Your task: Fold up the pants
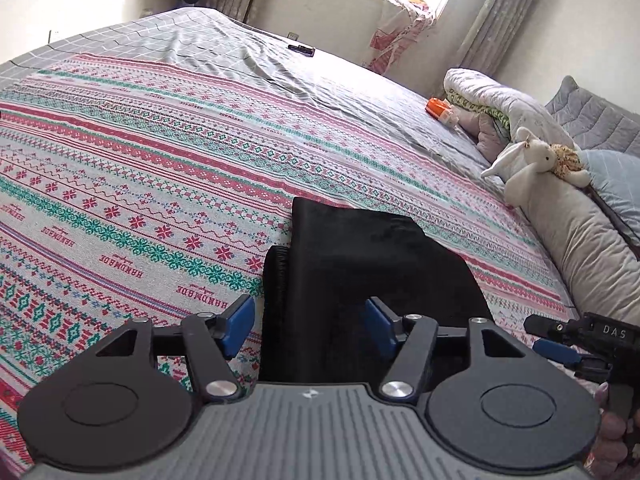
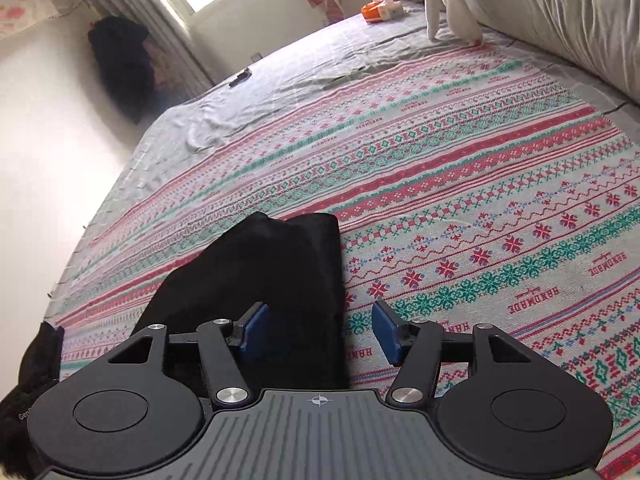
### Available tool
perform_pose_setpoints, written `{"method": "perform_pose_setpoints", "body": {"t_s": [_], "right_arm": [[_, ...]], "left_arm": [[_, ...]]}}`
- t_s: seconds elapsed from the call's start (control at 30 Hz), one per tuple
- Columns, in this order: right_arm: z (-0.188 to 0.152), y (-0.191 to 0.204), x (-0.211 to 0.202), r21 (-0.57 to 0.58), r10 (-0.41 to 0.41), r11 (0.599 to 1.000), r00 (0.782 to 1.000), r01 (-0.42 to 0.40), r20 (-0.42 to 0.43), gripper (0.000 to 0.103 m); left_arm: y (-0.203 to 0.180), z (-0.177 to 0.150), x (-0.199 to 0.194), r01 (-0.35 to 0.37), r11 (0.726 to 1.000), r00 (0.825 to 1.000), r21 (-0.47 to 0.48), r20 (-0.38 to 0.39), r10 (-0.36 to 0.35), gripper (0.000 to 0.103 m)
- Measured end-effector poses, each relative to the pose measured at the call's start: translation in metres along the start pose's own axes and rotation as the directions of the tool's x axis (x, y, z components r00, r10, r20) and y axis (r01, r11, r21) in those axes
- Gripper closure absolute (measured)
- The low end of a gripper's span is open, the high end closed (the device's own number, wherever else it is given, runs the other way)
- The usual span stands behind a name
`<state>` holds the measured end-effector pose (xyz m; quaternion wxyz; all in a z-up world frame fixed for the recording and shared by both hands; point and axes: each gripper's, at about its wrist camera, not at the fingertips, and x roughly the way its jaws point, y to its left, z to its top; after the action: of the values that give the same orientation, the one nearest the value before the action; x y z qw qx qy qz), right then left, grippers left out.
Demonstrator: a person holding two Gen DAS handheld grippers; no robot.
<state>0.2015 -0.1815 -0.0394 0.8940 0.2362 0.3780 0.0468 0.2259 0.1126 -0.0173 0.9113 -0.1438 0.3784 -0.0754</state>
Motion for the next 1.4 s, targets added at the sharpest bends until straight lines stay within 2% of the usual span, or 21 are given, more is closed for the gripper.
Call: {"method": "perform_pose_setpoints", "body": {"t_s": [0.07,0.17,0.23,0.37,0.53,0.67,0.77,0.87,0.97,1.13,1.4], "right_arm": [[-0.003,0.005,-0.01,-0.009,-0.004,1.0,1.0,0.004,-0.007,0.04],[-0.009,0.012,-0.027,-0.036,-0.028,0.999,1.0,0.028,-0.012,0.039],[-0.016,0.017,-0.041,-0.077,-0.055,0.996,0.998,0.054,-0.002,0.031],[-0.038,0.029,-0.068,-0.161,-0.113,0.98,0.993,0.115,0.019,0.021],[-0.071,0.045,-0.088,-0.262,-0.173,0.95,0.985,0.17,0.01,0.015],[-0.094,0.051,-0.098,-0.298,-0.181,0.938,0.983,0.179,0.018,0.012],[-0.11,0.05,-0.101,-0.302,-0.188,0.934,0.982,0.19,0.035,0.009],[-0.128,0.047,-0.094,-0.306,-0.237,0.922,0.971,0.239,0.044,0.008],[-0.134,0.046,-0.085,-0.315,-0.266,0.914,0.964,0.258,0.016,0.008],[-0.138,0.046,-0.081,-0.323,-0.302,0.898,0.952,0.298,0.037,0.008],[-0.145,0.047,-0.076,-0.331,-0.294,0.902,0.956,0.277,-0.002,0.005]], "left_arm": [[-0.007,-0.003,-0.01,-0.03,0.998,1.0,0.049,-0.007,0.031,0.018],[-0.012,-0.012,-0.025,-0.074,0.994,0.997,0.086,-0.021,0.076,0.01],[-0.015,-0.017,-0.034,-0.083,0.991,0.995,0.105,-0.042,0.088,0.007],[-0.022,-0.028,-0.051,-0.102,0.985,0.992,0.138,-0.062,0.112,0.003],[-0.033,-0.051,-0.074,-0.144,0.969,0.987,0.202,-0.04,0.155,0.0],[-0.04,-0.075,-0.086,-0.197,0.945,0.979,0.259,-0.004,0.205,0.0],[-0.039,-0.089,-0.087,-0.215,0.943,0.975,0.253,0.0,0.222,0.0],[-0.039,-0.101,-0.085,-0.218,0.947,0.973,0.235,-0.02,0.229,0.0],[-0.039,-0.107,-0.079,-0.258,0.936,0.961,0.241,-0.035,0.274,0.0],[-0.04,-0.113,-0.069,-0.303,0.918,0.944,0.254,-0.048,0.325,0.0],[-0.047,-0.116,-0.069,-0.298,0.914,0.947,0.277,-0.039,0.32,0.0]]}}
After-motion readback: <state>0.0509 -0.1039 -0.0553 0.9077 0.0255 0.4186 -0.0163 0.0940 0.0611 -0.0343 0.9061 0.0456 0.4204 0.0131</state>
